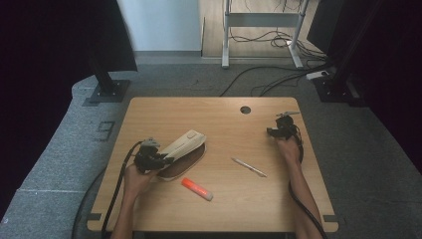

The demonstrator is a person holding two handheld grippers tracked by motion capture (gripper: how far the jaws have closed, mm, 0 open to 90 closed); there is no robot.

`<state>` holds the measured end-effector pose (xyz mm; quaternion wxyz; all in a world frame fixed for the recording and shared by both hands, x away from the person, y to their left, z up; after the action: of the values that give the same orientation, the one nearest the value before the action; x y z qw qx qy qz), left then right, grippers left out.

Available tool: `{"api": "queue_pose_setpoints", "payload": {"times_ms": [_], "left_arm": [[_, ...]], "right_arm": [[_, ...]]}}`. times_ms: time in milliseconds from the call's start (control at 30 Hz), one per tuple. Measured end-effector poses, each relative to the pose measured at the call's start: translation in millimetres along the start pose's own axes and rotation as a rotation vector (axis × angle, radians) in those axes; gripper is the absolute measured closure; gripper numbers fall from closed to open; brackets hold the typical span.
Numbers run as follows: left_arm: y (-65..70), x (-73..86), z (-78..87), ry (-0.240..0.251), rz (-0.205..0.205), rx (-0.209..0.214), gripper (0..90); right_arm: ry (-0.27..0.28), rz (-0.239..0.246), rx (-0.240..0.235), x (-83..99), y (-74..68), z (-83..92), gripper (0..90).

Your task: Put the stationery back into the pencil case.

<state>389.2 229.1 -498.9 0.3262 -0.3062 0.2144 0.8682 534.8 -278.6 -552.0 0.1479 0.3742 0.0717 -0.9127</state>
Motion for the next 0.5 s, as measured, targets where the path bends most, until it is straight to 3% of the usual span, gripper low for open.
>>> {"api": "queue_pose_setpoints", "payload": {"times_ms": [267,500], "left_arm": [[-0.5,0.0,-0.2,0.001,0.005,0.002,72.2],[0.1,-0.1,0.0,0.003,0.002,-0.003,72.7]], "right_arm": [[-0.009,-0.006,0.005,1.6,-2.0,3.4,45.6],[-0.003,-0.012,-0.024,6.6,-1.4,12.9,45.6]]}}
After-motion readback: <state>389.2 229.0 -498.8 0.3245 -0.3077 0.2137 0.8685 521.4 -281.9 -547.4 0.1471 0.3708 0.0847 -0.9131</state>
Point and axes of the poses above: each handheld gripper's, and its own axes: z roughly backward along the jaws, x roughly out of its underside, y roughly to its right, the point moved 1 cm from there along -z, roughly forward along the jaws
